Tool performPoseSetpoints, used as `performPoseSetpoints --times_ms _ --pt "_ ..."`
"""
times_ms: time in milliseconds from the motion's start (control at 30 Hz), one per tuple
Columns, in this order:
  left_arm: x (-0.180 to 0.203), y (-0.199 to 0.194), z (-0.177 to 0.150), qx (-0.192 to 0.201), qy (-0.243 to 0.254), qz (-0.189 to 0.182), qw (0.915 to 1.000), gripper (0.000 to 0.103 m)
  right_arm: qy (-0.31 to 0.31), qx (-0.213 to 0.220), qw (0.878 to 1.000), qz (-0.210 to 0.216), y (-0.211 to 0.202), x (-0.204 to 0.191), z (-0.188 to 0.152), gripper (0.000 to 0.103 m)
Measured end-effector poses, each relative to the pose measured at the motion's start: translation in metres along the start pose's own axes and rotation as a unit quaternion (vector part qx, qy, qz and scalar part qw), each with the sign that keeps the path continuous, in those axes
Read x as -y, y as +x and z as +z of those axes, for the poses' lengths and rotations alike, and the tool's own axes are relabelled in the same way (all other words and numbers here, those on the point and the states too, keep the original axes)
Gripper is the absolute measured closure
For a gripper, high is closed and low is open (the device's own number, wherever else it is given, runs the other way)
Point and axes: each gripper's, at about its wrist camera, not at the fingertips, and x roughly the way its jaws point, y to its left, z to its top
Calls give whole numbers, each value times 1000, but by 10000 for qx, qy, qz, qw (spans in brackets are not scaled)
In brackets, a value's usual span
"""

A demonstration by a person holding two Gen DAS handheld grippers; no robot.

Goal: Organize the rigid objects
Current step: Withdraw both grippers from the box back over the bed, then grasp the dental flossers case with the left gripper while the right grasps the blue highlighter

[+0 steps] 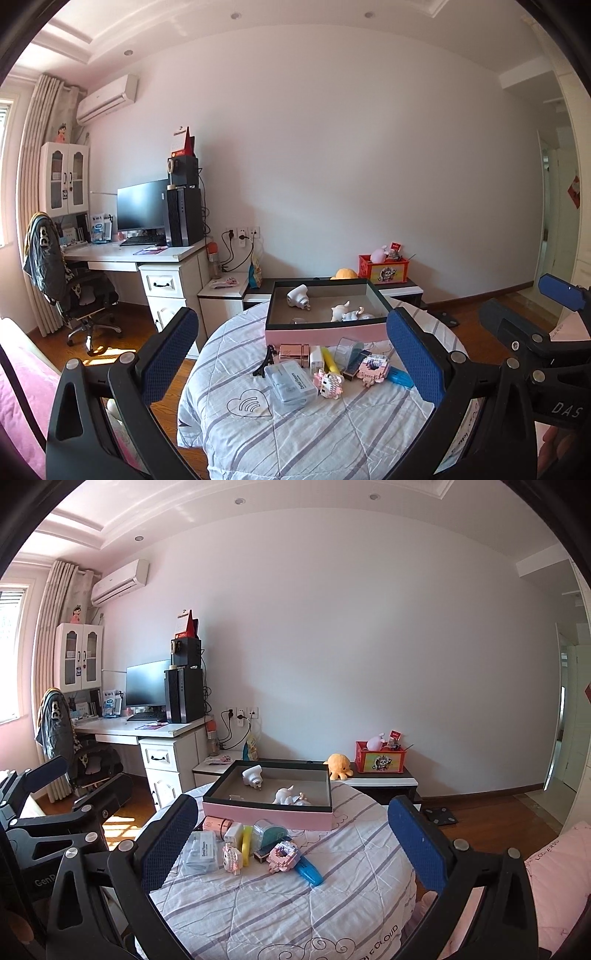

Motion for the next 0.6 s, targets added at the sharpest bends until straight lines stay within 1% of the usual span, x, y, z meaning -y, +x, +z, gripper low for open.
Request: performPoseSetpoints --times_ms 167,333,433,533,600 --pt "0 2 0 -40 11 -10 10000 0 10 -38 10000 -6 2 0 -2 0" --pt "2 10 -1 -120 18 -30 9999 0 44 -123 9999 -9 13 1 -5 0" --pt "2 22 -3 -184 15 -48 9998 0 52 -200 9998 -19 22 2 -8 0" --pt "2 36 -11 -337 12 -107 9994 0 49 -354 9994 -6 35 3 -14 0" --pt "-1 47 -17 -443 -5 -209 9988 0 43 -461 9989 13 46 3 -20 0"
